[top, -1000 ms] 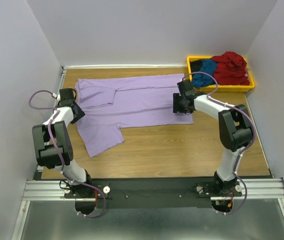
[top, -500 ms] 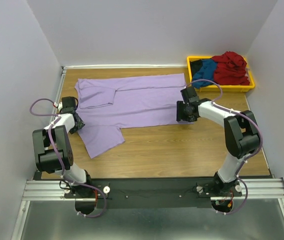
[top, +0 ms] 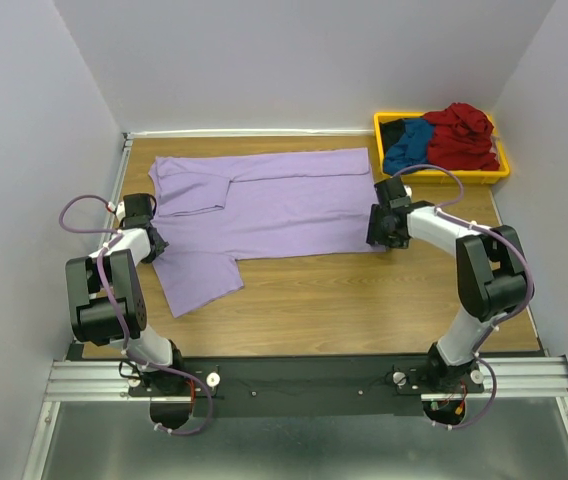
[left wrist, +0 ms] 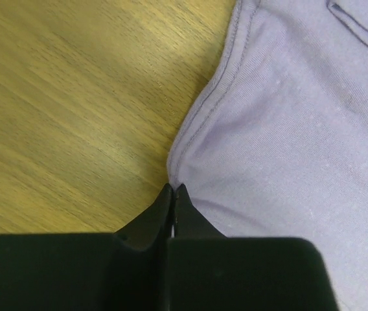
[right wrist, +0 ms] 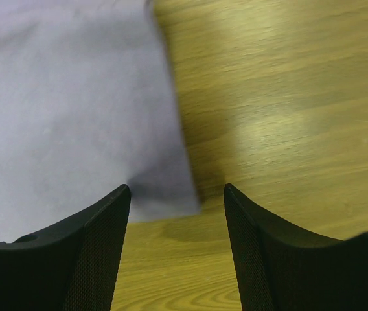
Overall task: Fold and stack the t-shirts
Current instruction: Fold the tshirt
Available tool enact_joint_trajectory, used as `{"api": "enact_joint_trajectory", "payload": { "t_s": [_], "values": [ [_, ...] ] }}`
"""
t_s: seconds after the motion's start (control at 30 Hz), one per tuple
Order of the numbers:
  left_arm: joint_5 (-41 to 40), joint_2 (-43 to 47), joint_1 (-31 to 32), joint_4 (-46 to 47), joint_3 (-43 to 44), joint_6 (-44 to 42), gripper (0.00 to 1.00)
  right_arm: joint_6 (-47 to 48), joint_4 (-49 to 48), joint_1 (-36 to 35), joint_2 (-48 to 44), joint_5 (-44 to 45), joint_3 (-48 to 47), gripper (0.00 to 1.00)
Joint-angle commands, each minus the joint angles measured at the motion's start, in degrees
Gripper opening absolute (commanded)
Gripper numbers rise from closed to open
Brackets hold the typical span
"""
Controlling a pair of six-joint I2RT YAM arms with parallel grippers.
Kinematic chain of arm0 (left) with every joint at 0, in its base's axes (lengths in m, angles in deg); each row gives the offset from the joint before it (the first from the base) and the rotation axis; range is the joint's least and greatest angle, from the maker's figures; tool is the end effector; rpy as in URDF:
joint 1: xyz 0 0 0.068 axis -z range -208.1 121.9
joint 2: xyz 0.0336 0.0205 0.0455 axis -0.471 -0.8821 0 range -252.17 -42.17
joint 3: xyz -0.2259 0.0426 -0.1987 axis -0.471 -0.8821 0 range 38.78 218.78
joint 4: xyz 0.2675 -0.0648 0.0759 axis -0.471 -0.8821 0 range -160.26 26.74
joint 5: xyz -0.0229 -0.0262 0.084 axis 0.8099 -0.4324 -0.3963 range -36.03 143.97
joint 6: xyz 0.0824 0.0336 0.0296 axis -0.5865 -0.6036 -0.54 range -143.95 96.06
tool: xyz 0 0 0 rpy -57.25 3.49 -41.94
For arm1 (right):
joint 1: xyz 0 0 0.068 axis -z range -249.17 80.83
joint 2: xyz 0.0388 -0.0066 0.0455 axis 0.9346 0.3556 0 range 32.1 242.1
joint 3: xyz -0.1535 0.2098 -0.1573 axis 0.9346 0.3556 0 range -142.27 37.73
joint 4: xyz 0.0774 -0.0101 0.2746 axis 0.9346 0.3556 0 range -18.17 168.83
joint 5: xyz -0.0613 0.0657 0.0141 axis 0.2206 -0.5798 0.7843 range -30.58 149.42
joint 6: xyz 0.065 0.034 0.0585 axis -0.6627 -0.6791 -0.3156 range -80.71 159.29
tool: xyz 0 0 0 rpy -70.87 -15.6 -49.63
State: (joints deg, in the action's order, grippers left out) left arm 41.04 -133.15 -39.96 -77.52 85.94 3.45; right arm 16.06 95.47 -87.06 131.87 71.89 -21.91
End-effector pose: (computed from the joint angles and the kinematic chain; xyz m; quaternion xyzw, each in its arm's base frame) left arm 0.3332 0.0894 0.1326 -0.3501 0.8894 0.0704 0.2853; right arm 0.3719 0.1007 0.1362 0.0697 0.9660 -0.0199 0.2483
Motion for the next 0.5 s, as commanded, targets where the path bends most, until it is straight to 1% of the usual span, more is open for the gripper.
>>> {"api": "enact_joint_trajectory", "payload": {
  "t_s": [0.0,0.13,0.27,0.37,0.47],
  "values": [
    [-0.6,-1.7,0.1,-2.3,-2.5,-0.7,0.0,-4.1,1.2,1.7,-1.4,2.6,0.8,0.67],
    [-0.6,-1.3,0.1,-2.1,-2.5,-0.9,0.0,-5.0,1.3,1.9,-0.8,0.5,0.8,0.66],
    [-0.3,-1.1,0.2,-1.9,-2.4,-1.1,0.0,-5.2,1.4,1.9,-0.4,-1.3,0.8,0.61],
    [-0.1,-0.8,0.1,-1.9,-2.4,-1.2,0.0,-6.0,2.5,2.0,-1.5,-3.1,1.7,0.58],
    [0.2,-0.3,0.1,-1.7,-2.5,-1.1,0.0,-5.8,4.7,1.9,-2.9,-3.9,2.4,0.58]
  ]
}}
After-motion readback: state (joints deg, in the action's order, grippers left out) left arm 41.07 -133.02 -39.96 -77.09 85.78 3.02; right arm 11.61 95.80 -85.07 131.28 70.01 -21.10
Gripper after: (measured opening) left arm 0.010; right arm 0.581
